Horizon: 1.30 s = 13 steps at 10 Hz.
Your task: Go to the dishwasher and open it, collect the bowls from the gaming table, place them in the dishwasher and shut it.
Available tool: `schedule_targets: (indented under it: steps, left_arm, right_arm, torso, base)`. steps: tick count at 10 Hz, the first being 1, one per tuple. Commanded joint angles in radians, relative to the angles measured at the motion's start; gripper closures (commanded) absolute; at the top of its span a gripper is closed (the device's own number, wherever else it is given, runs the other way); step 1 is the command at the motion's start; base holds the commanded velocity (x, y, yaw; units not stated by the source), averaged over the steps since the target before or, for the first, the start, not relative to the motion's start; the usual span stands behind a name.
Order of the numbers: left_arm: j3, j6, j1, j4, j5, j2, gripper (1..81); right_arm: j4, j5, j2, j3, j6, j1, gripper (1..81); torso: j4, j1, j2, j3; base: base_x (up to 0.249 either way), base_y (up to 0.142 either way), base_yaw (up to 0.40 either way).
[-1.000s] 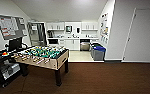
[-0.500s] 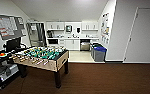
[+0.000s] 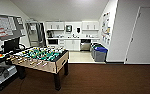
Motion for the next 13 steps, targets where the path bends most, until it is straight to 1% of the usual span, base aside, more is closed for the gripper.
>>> schedule_targets:
  steps: [1,13]
  left_arm:
    - [0.001,0.002,-0.046,0.009,0.032,-0.011,81.1]
    - [0.001,0.002,-0.047,0.009,0.032,-0.011,81.1]
  right_arm:
    - [-0.044,-0.084,0.016,0.014,-0.026,0.025,81.1]
    - [-0.044,-0.087,0.019,0.01,-0.026,0.035,81.1]
  torso:
    - [0.0,0.0,0.0,0.0]
    - [0.0,0.0,0.001,0.0]
  base:
    - [0.134,-0.063,0.0]
    - [0.135,-0.069,0.0]
